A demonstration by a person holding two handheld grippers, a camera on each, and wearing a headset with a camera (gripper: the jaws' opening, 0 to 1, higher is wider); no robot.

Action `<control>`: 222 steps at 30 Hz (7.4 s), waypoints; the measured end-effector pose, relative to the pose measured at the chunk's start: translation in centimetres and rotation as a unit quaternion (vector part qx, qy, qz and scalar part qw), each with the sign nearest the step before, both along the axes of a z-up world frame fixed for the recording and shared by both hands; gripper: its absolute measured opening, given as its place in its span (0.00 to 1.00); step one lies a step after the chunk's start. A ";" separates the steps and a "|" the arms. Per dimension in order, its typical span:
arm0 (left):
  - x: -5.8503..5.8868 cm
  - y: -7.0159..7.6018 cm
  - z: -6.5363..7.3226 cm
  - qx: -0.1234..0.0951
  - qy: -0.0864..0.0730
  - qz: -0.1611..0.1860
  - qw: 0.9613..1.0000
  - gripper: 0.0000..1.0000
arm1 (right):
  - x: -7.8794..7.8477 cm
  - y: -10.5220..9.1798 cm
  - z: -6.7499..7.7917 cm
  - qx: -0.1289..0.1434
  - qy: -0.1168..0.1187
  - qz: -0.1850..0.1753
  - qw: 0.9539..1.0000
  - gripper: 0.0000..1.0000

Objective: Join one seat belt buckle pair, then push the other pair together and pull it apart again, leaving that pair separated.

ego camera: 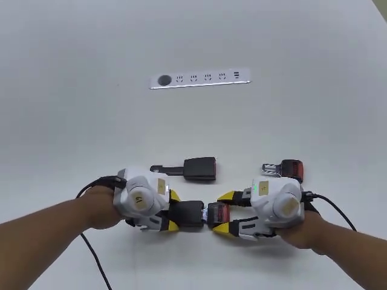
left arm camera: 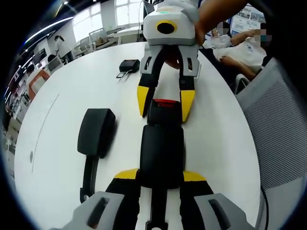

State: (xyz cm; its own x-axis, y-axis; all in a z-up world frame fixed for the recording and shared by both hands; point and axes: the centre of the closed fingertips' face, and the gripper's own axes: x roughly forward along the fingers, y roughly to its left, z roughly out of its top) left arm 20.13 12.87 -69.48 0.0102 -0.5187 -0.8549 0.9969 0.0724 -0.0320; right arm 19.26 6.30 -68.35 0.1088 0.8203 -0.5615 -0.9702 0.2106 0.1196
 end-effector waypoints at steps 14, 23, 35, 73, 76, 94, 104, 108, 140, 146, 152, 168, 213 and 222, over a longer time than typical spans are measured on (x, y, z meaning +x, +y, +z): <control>0.1 0.0 0.1 -0.001 0.001 -0.005 1.000 0.32 | -0.3 -0.3 0.9 -0.004 -0.003 -0.001 1.000 0.33; 0.1 -0.1 0.1 -0.006 0.000 -0.004 1.000 0.32 | -0.4 -0.1 0.7 -0.009 -0.006 0.006 1.000 0.33; -0.2 -0.1 0.1 -0.011 0.000 -0.006 1.000 0.32 | -0.1 0.3 0.3 -0.023 -0.010 0.028 0.999 0.33; -0.2 0.2 0.1 -0.056 0.007 -0.013 0.998 0.32 | 0.4 -0.3 0.0 0.027 -0.001 0.025 0.999 0.32; -0.2 0.2 0.1 -0.056 0.007 -0.013 0.998 0.32 | 0.5 -0.3 0.0 0.030 -0.002 0.026 0.999 0.32; -0.3 -0.1 0.3 -0.052 0.008 -0.017 0.998 0.31 | 0.5 -0.4 0.2 0.044 -0.002 0.017 0.999 0.32; -0.3 -0.1 0.3 -0.037 0.006 -0.019 0.999 0.32 | 0.6 -0.4 -0.1 0.030 -0.004 0.015 0.999 0.33; -0.1 0.2 0.2 -0.029 0.006 -0.017 0.999 0.32 | 0.5 -0.3 -0.2 0.023 -0.003 0.014 1.000 0.34; 0.1 -1.6 3.7 -0.037 0.004 0.058 0.998 0.71 | 1.1 -2.9 3.5 0.017 0.013 -0.082 0.996 0.68; 0.9 -3.2 5.9 -0.072 -0.007 0.075 0.995 0.78 | 2.1 -5.0 5.0 0.024 0.003 -0.113 0.993 0.70; 2.1 -4.2 7.5 -0.102 -0.016 0.100 0.990 0.81 | 3.4 -6.9 7.1 0.030 -0.011 -0.140 0.990 0.71; 6.4 -5.1 9.4 -0.156 -0.019 0.135 0.978 0.83 | 7.4 -11.1 9.1 0.035 -0.023 -0.165 0.985 0.70; 9.7 -5.3 1.2 -0.095 0.019 0.069 0.993 0.61 | 10.3 -16.4 -0.5 -0.044 0.041 -0.092 0.994 0.59; 9.4 -5.1 1.3 -0.095 0.008 0.052 0.994 0.51 | 10.0 -16.7 -0.4 -0.052 0.025 -0.071 0.996 0.49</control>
State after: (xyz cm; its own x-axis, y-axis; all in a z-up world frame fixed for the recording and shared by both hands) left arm 29.52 7.75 -68.14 0.0597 -0.6684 -0.7414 0.9834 0.1669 -0.0713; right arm 29.23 -10.35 -68.74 0.1882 0.7357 -0.6507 -0.9233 0.3584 0.1382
